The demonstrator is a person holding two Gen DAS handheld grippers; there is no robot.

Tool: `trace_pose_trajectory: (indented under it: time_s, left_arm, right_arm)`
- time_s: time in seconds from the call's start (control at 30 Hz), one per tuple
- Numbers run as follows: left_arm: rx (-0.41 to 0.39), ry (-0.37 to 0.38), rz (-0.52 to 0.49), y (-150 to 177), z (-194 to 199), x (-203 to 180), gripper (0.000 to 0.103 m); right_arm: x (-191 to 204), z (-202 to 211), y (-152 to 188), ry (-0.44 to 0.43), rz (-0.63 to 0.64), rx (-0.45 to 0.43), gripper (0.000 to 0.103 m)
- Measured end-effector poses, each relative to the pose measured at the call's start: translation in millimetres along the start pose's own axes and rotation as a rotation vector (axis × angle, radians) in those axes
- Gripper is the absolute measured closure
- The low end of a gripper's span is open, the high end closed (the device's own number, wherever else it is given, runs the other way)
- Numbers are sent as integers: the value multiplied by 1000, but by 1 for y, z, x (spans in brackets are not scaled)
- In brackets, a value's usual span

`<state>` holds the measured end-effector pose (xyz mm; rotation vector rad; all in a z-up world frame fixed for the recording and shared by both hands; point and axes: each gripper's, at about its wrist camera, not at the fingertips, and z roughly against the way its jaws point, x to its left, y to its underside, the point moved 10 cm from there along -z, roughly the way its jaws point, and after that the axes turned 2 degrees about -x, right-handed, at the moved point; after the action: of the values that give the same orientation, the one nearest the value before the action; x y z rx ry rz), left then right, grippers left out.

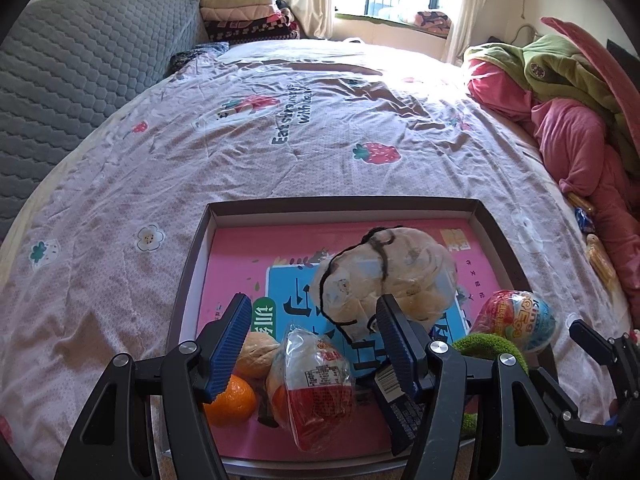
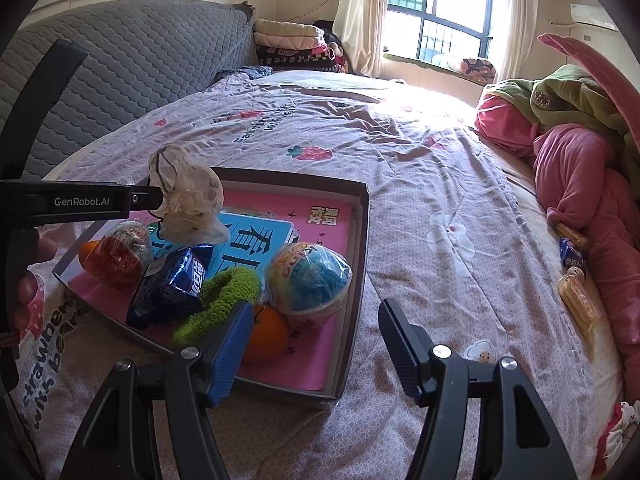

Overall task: Organize objects
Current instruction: 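Lower the mesh bag onto the book while the right sets the Kinder egg down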

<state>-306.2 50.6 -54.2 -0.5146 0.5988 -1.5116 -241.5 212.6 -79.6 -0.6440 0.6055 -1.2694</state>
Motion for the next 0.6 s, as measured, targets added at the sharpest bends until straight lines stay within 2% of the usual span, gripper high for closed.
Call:
trace_pose_trajectory:
  time_s: [0.6]
  left_arm:
    - [-54, -1, -26, 11, 44, -9, 36]
  right_arm:
    - [8, 25, -12, -28, 9, -62, 29]
